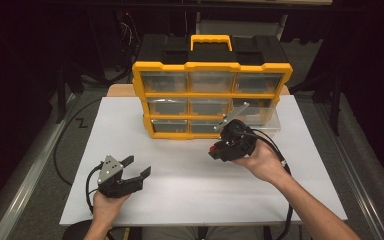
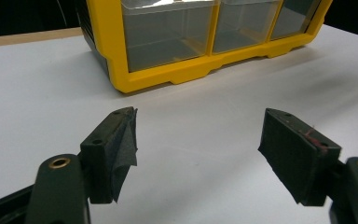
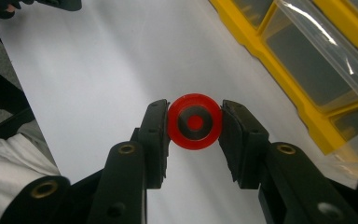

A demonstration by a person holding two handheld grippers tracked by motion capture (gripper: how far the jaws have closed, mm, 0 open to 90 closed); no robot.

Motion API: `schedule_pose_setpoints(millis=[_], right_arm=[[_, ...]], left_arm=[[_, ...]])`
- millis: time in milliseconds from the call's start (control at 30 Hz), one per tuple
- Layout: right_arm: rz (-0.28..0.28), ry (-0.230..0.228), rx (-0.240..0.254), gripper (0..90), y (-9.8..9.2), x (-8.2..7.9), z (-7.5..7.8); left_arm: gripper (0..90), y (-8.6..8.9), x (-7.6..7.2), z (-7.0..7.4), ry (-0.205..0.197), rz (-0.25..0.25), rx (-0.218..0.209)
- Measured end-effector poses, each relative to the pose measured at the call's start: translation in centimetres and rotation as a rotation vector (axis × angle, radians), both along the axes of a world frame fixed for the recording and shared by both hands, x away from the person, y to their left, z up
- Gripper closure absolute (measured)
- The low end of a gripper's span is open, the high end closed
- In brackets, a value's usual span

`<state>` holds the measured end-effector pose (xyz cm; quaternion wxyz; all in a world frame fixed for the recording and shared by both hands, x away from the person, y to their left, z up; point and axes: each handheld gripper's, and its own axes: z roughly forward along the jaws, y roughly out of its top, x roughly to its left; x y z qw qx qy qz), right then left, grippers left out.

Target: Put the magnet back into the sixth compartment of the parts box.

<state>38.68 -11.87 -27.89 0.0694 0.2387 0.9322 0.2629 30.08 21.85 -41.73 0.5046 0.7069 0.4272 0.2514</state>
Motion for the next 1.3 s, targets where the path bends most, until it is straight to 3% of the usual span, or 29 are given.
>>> schedule_pose_setpoints(millis=[700,1300], right_arm=[[-0.031,-0.038,0.051,65.3,-1.7,0.4,2.7],[-0.059,-0.051,0.061,65.3,-2.4,0.8,4.3]], left_arm=[[27.0,0.0,0.1,0.0,0.004,0.000,0.000],[27.0,0.1,0.0,0.0,-0.001,-0.001,-0.007]])
